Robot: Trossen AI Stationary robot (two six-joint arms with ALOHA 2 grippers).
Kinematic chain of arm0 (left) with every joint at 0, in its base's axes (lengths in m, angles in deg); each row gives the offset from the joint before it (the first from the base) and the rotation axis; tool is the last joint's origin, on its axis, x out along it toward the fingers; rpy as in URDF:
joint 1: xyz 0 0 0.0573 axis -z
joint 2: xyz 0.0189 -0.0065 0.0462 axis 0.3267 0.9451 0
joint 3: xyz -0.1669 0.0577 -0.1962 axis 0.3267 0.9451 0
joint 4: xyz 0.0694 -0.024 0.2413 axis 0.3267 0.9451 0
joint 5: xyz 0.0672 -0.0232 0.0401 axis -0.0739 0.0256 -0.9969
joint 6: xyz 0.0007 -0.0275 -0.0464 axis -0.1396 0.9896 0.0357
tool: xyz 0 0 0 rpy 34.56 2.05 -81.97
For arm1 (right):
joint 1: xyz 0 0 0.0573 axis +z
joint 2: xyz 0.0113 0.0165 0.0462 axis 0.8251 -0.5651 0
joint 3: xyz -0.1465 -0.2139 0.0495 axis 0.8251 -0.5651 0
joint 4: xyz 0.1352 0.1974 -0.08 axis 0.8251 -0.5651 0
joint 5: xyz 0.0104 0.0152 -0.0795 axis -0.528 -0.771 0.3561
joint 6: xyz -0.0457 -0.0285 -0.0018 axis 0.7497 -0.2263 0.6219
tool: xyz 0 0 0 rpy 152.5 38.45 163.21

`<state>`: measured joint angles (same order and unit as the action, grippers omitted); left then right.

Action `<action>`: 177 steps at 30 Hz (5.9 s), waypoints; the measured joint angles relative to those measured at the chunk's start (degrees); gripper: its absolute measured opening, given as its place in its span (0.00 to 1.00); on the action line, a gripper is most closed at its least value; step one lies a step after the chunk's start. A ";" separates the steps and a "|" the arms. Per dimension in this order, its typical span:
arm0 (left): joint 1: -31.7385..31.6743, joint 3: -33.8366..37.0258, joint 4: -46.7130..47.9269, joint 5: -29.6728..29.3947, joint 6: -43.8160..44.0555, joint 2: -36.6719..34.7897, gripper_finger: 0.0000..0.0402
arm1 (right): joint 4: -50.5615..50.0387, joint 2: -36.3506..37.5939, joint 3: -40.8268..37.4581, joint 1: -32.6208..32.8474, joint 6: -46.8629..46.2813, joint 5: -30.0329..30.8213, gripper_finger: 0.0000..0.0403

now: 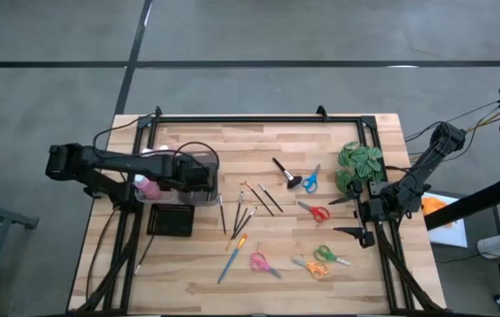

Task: Pick & Place Paint Supplies
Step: Put the black brush into the black bin

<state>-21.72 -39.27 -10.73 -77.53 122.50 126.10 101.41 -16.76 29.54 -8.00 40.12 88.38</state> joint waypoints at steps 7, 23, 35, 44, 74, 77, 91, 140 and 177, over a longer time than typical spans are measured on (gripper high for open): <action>2.58 -5.87 4.96 -0.01 -3.06 -0.02 0.24 | 0.00 0.00 0.00 0.02 -0.11 0.00 0.85; 24.59 -15.29 18.72 0.08 15.46 -0.02 0.24 | 0.00 0.02 0.02 0.02 -0.05 0.00 0.85; 45.29 -14.70 23.29 9.31 41.04 1.26 0.24 | 0.00 0.02 0.00 0.02 0.00 0.00 0.85; 52.41 -14.70 23.51 15.18 44.75 4.75 0.24 | 0.00 0.02 0.02 0.00 0.00 0.00 0.85; 54.10 -7.11 15.54 23.94 34.34 18.85 0.24 | 0.02 0.02 0.00 0.00 0.00 0.01 0.85; 54.15 -4.16 12.72 24.78 34.34 17.72 0.24 | 0.01 0.00 0.02 0.00 -0.07 0.00 0.85; 54.83 7.81 0.28 25.91 36.51 11.45 0.24 | 0.00 0.00 0.02 0.00 0.00 0.00 0.85; 56.30 11.15 -7.50 26.54 46.22 7.78 0.24 | 0.00 0.00 0.02 0.00 -0.10 0.00 0.85; 55.80 10.02 -8.30 21.77 46.66 7.85 0.02 | 0.00 0.02 0.02 0.01 0.00 0.00 0.85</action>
<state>34.08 -29.25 -19.04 -55.76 169.16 133.95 101.41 -16.74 29.56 -7.99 40.12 88.38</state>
